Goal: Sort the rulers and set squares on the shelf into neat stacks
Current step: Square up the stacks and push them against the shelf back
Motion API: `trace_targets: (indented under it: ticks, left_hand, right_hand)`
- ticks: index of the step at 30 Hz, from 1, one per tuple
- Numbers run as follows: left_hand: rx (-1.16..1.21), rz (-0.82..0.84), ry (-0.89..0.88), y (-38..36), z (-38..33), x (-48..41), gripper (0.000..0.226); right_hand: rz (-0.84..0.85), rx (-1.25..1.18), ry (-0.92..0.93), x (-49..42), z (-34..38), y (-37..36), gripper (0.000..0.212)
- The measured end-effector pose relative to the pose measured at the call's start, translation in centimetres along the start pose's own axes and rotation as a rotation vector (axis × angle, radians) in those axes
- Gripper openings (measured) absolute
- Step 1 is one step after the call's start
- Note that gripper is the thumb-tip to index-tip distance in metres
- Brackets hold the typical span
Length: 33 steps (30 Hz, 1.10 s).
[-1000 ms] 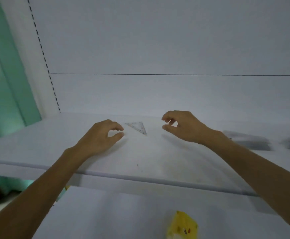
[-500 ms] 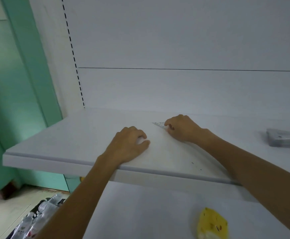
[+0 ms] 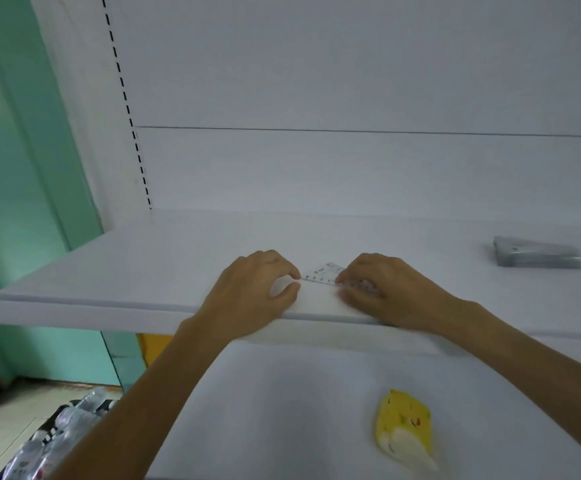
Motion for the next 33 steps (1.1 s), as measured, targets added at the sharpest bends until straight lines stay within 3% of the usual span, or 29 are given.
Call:
trace_targets:
  ticks: [4, 11, 15, 22, 33]
  left_hand:
    - [0.028, 0.02, -0.018, -0.2, -1.5, -0.5, 0.02]
    - [0.041, 0.055, -0.098, -1.6, -5.4, -2.4, 0.02]
    - [0.147, 0.002, -0.121, -2.1, -8.1, -4.0, 0.027]
    - [0.12, 0.069, -0.149, -5.7, -13.0, -7.5, 0.021]
    - [0.119, 0.126, -0.08, -11.6, -21.2, -13.2, 0.022]
  right_hand:
    - [-0.044, 0.082, -0.028, 3.4, 1.0, 0.6, 0.053]
    - [-0.141, 0.226, 0.116, 7.1, 1.8, 2.4, 0.024]
    - [-0.178, 0.394, -0.021, 8.7, -1.7, 3.7, 0.033]
    - [-0.265, 0.216, -0.357, 12.1, -12.8, 7.5, 0.031]
    - [-0.313, 0.014, -0.266, 14.3, -24.6, 11.6, 0.034]
Point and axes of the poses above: each hand's wrist, its own x-axis away from the middle knuckle, its own y-axis out of the back of the hand, z = x × y, the point moved 6 cm from there along -x, towards the middle knuckle, and after that the axes turned 3 degrees about z, right-handed, at the moved point
